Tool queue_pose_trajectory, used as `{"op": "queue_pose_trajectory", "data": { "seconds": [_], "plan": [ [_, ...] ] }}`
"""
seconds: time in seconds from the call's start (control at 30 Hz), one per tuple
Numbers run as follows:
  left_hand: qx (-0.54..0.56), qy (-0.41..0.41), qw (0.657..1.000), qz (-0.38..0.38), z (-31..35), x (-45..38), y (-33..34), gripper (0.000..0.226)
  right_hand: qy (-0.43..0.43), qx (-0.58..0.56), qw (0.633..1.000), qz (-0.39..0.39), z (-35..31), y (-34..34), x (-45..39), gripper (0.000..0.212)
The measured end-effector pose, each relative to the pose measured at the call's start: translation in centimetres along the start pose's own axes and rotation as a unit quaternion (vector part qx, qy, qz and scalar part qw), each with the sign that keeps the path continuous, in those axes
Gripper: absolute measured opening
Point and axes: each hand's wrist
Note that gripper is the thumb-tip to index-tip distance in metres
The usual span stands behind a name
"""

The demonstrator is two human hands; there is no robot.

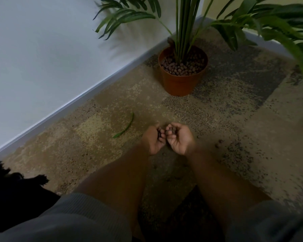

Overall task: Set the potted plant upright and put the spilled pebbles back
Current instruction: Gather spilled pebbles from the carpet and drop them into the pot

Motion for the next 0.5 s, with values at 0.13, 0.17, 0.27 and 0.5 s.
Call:
{"op": "queue_pose_trajectory", "data": {
  "seconds": [0.13,0.17,0.27,0.5],
  "plan": [
    [0.071,0.018,0.997,0.018,1.9,-0.8,1.5,0.039,-0.023,-0.100,0.995,0.004,-1.7,1.3,0.2,0.030],
    [0.095,0.029,0.995,0.016,2.6,-0.8,2.0,0.038,-0.035,-0.114,0.993,0.001,-2.3,1.9,0.3,0.030],
    [0.180,0.060,0.982,0.003,4.9,-0.5,4.1,0.035,-0.072,-0.139,0.988,-0.011,-4.7,4.3,0.8,0.034],
    [0.234,0.112,0.964,-0.055,10.2,1.0,10.3,0.039,-0.169,-0.157,0.973,-0.008,-10.4,9.4,2.7,0.032]
  ]
}}
Point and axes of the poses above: each hand's wrist, its own x-axis away from the middle knuckle, its own y-axis out of the palm, z = x × y, and after that the axes turned 5 degrees about z, right-handed
